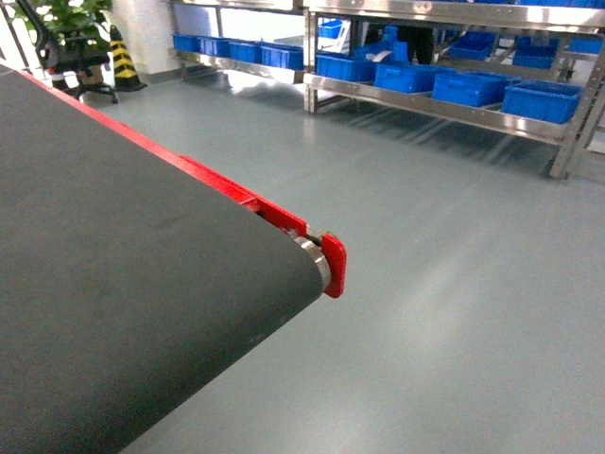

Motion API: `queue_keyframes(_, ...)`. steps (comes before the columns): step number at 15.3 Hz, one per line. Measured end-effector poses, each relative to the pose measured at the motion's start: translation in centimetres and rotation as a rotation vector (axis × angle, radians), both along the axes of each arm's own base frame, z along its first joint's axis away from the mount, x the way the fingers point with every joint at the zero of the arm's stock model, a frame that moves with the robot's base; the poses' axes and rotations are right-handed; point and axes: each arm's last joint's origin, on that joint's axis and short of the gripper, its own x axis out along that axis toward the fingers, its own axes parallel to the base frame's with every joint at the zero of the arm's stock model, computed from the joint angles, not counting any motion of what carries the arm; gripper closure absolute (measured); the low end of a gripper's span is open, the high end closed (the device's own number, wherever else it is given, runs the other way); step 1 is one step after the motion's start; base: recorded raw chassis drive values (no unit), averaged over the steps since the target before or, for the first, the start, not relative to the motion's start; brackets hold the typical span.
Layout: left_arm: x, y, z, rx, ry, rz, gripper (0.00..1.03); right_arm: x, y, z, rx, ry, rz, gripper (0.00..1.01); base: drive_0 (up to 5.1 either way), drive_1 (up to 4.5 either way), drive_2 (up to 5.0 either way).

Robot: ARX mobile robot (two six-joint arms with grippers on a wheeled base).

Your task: Sort blue parts and orange caps into right shelf containers

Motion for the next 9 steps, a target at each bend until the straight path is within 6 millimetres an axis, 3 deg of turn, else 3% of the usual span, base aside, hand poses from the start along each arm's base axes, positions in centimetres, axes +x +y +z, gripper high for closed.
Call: queue_keyframes(9,0.0,0.0,0.0,0.0,0.0,0.0,0.61,0.0,0.0,0.0,0.0,0.0,0.0,0.57,-1.6,-1.58,-1.6)
